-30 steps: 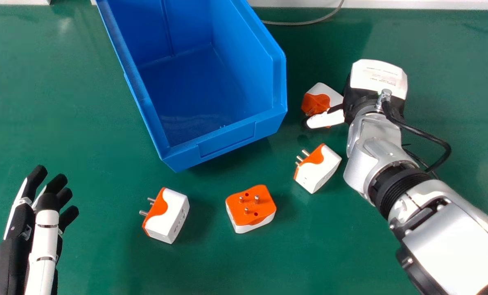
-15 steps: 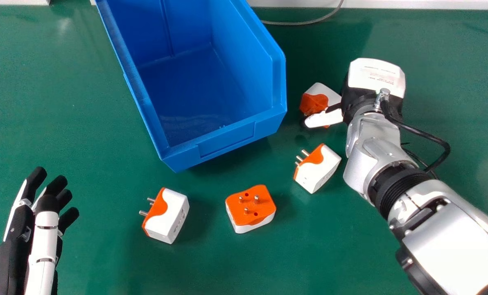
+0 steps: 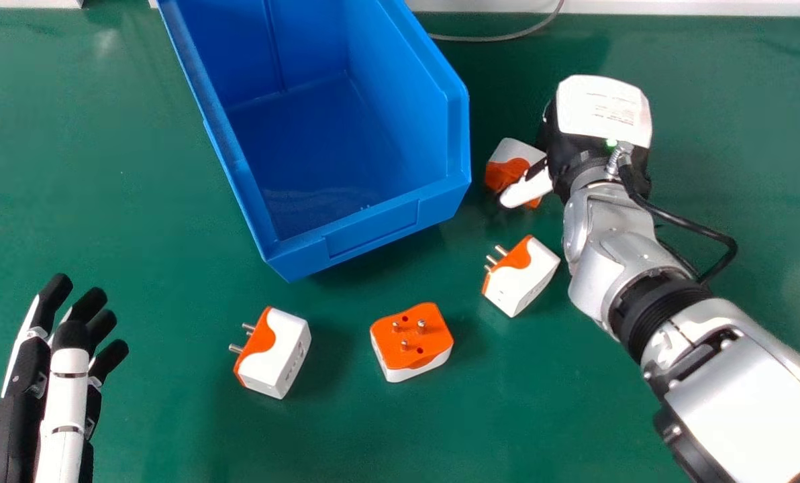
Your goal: Pick all objects and put in blue box
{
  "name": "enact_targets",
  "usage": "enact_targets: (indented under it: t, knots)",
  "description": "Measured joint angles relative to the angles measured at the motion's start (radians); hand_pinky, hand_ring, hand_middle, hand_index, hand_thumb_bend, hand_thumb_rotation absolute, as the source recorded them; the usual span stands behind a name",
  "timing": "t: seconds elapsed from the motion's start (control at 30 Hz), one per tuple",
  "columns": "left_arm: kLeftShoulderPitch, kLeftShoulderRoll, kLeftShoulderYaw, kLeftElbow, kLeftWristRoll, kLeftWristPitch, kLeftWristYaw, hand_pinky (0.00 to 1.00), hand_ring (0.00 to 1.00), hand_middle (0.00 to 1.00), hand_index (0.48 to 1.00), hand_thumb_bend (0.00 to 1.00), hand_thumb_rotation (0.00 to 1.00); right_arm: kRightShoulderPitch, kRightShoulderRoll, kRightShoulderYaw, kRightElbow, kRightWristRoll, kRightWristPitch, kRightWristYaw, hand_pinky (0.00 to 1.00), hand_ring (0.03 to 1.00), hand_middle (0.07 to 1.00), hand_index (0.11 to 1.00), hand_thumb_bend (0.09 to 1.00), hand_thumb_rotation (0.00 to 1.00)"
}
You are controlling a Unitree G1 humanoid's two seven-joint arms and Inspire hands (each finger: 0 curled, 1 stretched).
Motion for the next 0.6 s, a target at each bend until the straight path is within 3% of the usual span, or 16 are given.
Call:
enact_targets:
  t: [0.2, 0.4, 0.6]
  knots:
    - [-0.002, 0.006, 0.003, 0.0, -0.001, 0.003, 0.001, 0.88, 0.9, 0.89, 0.916, 0.46, 0.72, 0.004, -0.021, 0.05, 0.001, -0.038, -0.04, -0.018, 0.15, 0.296, 0.44, 0.485, 0.55, 0.07]
    - [-0.002, 0.006, 0.003, -0.009, -0.001, 0.01, 0.004, 0.88, 0.9, 0.89, 0.916, 0.47, 0.72, 0.005, -0.044, 0.125, 0.005, -0.108, -0.05, -0.023, 0.19, 0.345, 0.467, 0.516, 0.525, 0.03]
    - [-0.002, 0.006, 0.003, -0.012, -0.006, 0.012, 0.002, 0.88, 0.9, 0.89, 0.92, 0.48, 0.72, 0.005, -0.046, 0.09, 0.002, -0.075, -0.065, -0.029, 0.26, 0.39, 0.495, 0.518, 0.51, 0.02]
